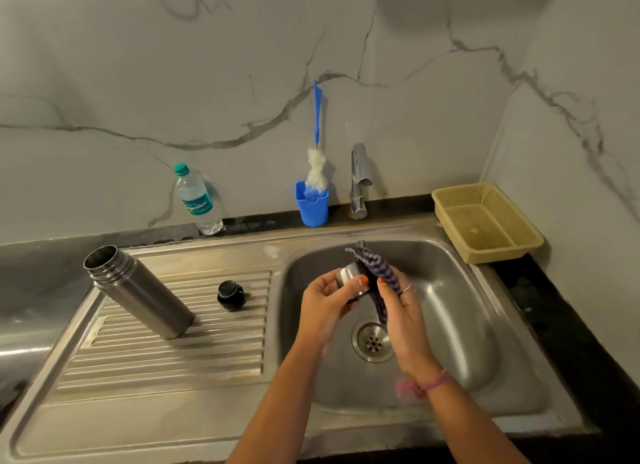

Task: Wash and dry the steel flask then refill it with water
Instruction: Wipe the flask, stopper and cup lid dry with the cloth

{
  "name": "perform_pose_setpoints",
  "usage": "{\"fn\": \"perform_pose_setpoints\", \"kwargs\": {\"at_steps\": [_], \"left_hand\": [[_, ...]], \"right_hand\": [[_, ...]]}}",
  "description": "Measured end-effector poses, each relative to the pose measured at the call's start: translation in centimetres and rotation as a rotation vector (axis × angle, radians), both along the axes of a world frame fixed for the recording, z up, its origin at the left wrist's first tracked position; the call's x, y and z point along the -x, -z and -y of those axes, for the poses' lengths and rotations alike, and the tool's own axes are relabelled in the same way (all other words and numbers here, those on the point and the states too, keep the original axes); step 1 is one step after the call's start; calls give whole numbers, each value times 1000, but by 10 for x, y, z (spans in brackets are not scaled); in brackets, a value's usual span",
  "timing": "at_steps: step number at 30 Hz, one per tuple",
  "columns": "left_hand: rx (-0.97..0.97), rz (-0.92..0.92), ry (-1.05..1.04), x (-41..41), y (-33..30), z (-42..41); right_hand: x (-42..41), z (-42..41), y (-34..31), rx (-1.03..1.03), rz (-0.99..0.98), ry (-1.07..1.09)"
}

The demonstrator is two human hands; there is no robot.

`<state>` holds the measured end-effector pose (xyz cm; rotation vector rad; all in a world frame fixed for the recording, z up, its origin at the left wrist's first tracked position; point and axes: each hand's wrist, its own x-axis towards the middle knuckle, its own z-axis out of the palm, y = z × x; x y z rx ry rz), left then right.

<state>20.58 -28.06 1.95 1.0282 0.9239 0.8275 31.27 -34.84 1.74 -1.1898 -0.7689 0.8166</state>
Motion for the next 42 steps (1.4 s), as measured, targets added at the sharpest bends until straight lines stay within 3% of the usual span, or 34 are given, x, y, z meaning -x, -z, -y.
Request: {"fn": "perform_pose_setpoints", "kwargs": {"at_steps": [3, 5, 10, 16, 21, 26, 30, 35, 37, 40, 42], "left_hand": [[50, 104, 1, -8, -6, 4], [79, 155, 1, -10, -11, 4], [90, 186, 24, -20, -20, 13], [101, 225, -18, -31, -26, 10], [143, 260, 10, -39, -27, 19], [137, 234, -18, -42, -27, 16], [151, 252, 14, -45, -27, 21], [142, 227, 1, -46, -26, 20], [137, 211, 22, -47, -26, 20], [121, 214, 60, -50, -28, 23], [117, 227, 46, -51, -29, 21]], "right_hand": [[-5, 4, 3, -93, 359, -63], [-13, 4, 4, -101, 434, -104], [-31, 5, -7, -10, 2, -113], [-27, 14, -1, -54, 286, -137], [-43, 12, -14, -11, 117, -110], [-34, 15, -6, -57, 495, -86], [-52, 10, -17, -8, 167, -102], [-49, 14, -13, -63, 516, -118], [-56, 12, -14, -38, 451, -119], [-65, 5, -22, 68, 188, -89], [-61, 8, -24, 38, 281, -85]]}}
